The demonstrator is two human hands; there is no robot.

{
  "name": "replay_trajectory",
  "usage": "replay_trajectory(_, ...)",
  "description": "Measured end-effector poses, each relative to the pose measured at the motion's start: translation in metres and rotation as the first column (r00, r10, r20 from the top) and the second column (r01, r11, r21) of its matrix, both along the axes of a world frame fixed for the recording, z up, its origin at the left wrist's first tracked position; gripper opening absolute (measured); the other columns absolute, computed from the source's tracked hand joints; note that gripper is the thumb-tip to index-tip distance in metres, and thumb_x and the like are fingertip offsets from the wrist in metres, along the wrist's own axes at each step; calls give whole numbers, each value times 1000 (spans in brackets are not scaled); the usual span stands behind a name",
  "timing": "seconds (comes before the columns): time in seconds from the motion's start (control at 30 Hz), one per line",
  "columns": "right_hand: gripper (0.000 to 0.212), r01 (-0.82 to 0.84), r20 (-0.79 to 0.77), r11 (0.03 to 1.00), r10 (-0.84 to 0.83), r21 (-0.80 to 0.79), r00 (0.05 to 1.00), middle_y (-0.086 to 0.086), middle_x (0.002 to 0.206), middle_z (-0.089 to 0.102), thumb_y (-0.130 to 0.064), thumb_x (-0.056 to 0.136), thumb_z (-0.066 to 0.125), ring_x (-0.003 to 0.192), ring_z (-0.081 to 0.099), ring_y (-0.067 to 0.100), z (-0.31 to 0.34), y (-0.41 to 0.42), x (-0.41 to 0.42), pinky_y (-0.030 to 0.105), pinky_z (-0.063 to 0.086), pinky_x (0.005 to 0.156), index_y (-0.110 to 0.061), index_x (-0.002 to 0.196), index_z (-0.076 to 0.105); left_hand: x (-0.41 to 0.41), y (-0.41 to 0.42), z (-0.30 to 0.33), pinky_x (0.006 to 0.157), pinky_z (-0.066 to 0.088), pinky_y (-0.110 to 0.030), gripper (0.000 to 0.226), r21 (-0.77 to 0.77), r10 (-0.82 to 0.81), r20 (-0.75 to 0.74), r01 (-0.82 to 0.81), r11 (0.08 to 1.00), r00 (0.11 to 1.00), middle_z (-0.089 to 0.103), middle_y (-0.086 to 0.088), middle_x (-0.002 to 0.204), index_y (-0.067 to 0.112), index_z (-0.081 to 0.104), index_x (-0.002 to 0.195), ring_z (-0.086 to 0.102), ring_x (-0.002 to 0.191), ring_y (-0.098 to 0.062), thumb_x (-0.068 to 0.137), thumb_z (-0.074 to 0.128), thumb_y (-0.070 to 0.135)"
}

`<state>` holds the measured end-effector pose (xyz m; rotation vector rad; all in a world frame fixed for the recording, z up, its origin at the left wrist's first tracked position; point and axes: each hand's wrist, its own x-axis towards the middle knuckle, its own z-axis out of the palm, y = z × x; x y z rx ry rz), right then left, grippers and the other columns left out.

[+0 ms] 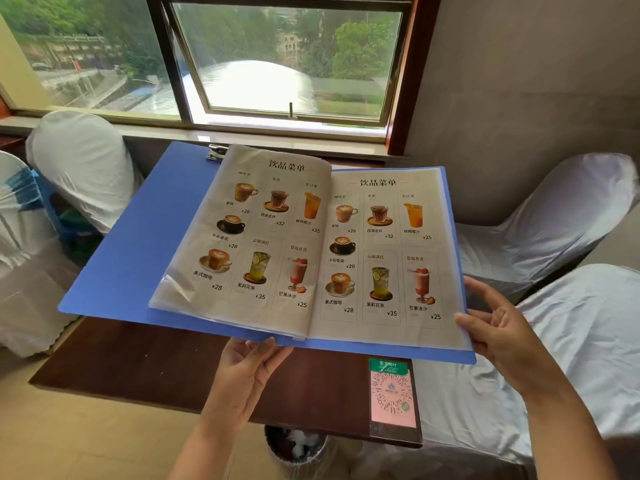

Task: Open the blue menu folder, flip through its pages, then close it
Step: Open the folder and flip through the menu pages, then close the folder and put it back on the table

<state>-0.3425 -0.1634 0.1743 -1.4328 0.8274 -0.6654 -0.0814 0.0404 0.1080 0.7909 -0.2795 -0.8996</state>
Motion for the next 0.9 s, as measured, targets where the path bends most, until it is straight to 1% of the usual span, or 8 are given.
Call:
replay_trajectory(0.17,47,-3,31,1000,3,-11,1000,3,93,75,-8,81,59,90,71,19,-3,3,10,36,61,61,-43,112,50,9,3,9,74,59,-32,21,103,33,302,-67,992,953,72,-3,65,11,68,89,73,79,-19,78,57,-3)
replay_trajectory(0.23,47,5,39,1000,-4,-21,999,5,96,73,-6,82,58,89,71,19,-5,4,15,38,61,63,-43,111,50,11,2,12,75,57,-24,22,171,23,510,-127,977,860,76,-2,76,8,64,99,72,84,-19,79,60,1)
replay_trajectory(0.33,47,25,53,999,-23,-36,998,6,99,72,-6,82,58,90,71,20,-8,6,21,41,61,65,-40,114,49,15,2,13,67,51,-10,25,252,-30,733,-229,940,680,76,15,81,18,64,92,71,83,-10,83,60,-6)
replay_trajectory(0.4,47,38,79,999,-37,-21,996,5,97,73,-7,82,58,92,70,21,-8,4,21,40,61,64,-41,114,50,22,6,19,75,52,-14,36,243,-120,677,-68,968,726,76,11,95,18,63,103,69,92,-12,84,52,-11)
replay_trajectory(0.5,49,6,120,1000,-9,22,993,1,96,74,-12,78,60,94,69,22,-8,1,17,39,61,63,-42,116,51,36,7,25,88,54,-34,48,87,-182,380,161,983,907,72,-10,111,11,53,127,66,103,-24,81,45,1)
replay_trajectory(0.6,55,-53,154,998,46,45,987,1,98,74,-16,73,61,94,70,24,-9,3,20,38,61,63,-36,123,51,37,-4,25,72,59,-32,38,163,-157,344,106,981,926,75,-8,98,10,60,120,70,89,-21,88,47,24)
replay_trajectory(0.73,56,-104,142,994,105,-10,984,2,106,73,-19,76,61,95,69,27,-6,8,26,41,60,66,-30,129,48,34,-11,19,64,57,-27,37,248,-193,274,124,961,942,74,-11,103,5,66,110,71,89,-22,76,62,19)
replay_trajectory(0.9,42,-106,234,987,75,120,969,4,106,73,-28,83,47,93,70,25,3,7,28,30,59,63,-23,124,53,33,-15,12,60,57,-24,22,223,-92,224,41,974,970,77,-7,90,13,76,90,73,79,-17,74,62,16)
